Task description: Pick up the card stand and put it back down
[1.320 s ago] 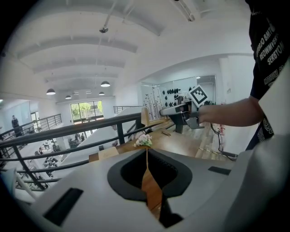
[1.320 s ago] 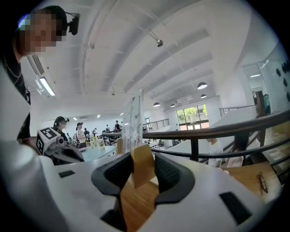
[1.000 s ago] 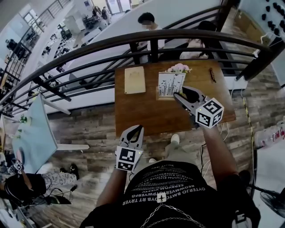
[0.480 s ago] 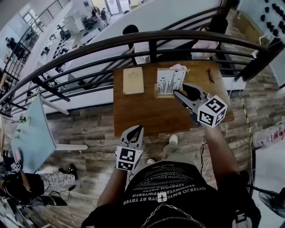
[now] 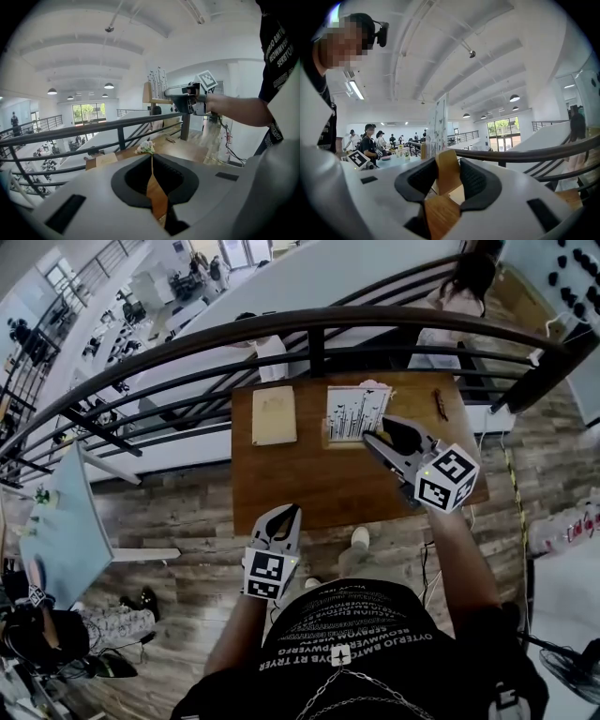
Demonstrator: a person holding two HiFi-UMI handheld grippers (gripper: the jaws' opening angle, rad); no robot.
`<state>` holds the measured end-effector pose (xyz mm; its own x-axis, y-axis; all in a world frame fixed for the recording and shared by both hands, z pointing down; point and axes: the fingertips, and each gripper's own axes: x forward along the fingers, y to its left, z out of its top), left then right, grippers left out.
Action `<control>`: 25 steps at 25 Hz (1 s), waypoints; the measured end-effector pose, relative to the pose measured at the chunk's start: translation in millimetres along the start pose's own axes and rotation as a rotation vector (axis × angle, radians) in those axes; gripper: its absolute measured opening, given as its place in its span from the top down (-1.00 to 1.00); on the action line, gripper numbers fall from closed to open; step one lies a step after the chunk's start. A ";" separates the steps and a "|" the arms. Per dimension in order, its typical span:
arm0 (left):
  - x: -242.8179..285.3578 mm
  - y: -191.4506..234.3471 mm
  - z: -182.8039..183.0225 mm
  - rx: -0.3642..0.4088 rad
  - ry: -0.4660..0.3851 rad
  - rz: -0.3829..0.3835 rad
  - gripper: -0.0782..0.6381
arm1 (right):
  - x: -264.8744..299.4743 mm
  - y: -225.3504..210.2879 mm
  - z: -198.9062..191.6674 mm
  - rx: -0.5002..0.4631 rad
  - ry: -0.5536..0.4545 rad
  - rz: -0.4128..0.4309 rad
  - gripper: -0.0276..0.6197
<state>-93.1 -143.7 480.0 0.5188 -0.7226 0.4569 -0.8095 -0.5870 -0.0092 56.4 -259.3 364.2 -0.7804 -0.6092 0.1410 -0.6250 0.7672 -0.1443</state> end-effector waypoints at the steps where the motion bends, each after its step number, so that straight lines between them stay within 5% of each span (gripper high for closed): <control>1: 2.6 1.2 -0.4 -0.002 0.002 0.001 0.69 | 1.0 -2.4 -1.6 0.001 0.002 0.000 0.41; 25: 58.9 28.4 -0.7 -0.054 0.072 0.073 0.69 | 41.6 -76.5 -144.0 0.172 0.140 0.021 0.41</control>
<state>-85.6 -202.7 507.3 0.4387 -0.7332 0.5196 -0.8590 -0.5120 0.0027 74.7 -314.3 522.2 -0.7905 -0.5504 0.2687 -0.6121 0.7266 -0.3121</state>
